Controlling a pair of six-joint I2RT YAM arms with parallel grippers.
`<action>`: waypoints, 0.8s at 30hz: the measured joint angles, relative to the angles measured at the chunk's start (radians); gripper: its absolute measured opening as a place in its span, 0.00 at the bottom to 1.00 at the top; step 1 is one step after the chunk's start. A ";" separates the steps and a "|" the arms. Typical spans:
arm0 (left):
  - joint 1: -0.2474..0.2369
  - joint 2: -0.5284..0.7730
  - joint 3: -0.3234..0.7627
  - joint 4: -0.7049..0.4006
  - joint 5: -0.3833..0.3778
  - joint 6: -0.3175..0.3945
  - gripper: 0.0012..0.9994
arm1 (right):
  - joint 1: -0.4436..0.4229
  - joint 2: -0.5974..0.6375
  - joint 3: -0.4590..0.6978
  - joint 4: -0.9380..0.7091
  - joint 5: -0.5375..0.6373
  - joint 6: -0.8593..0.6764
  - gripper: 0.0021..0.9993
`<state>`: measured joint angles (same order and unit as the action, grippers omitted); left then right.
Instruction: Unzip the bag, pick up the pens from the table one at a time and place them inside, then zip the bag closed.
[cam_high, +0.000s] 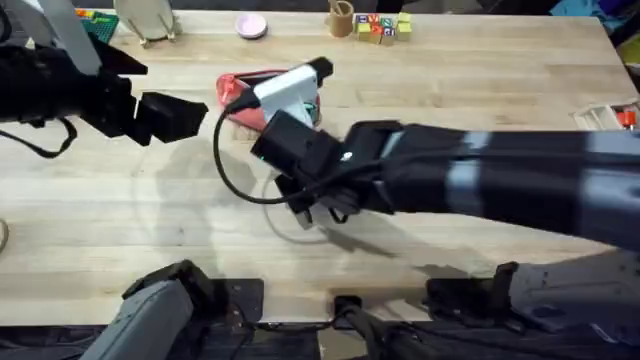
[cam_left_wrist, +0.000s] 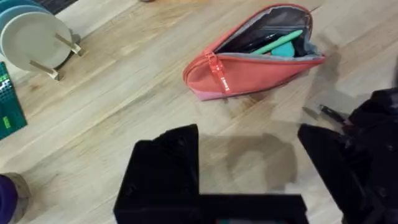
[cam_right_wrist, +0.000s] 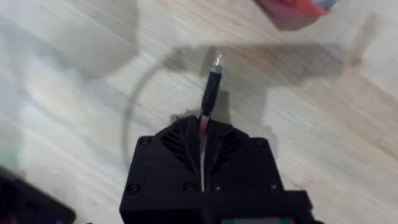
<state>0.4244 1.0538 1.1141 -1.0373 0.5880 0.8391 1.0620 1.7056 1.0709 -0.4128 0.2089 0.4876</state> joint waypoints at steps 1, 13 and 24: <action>0.000 0.000 0.000 0.000 0.000 0.000 0.99 | -0.004 -0.025 -0.001 -0.002 -0.004 -0.011 0.03; 0.000 0.000 0.000 0.000 0.000 0.000 0.99 | -0.137 -0.252 -0.001 0.048 -0.015 -0.159 0.03; 0.000 0.000 0.000 0.000 0.000 0.000 0.99 | -0.230 -0.255 -0.001 0.232 -0.015 -0.428 0.03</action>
<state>0.4244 1.0538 1.1141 -1.0370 0.5880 0.8391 0.8318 1.4506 1.0702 -0.1807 0.1936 0.0598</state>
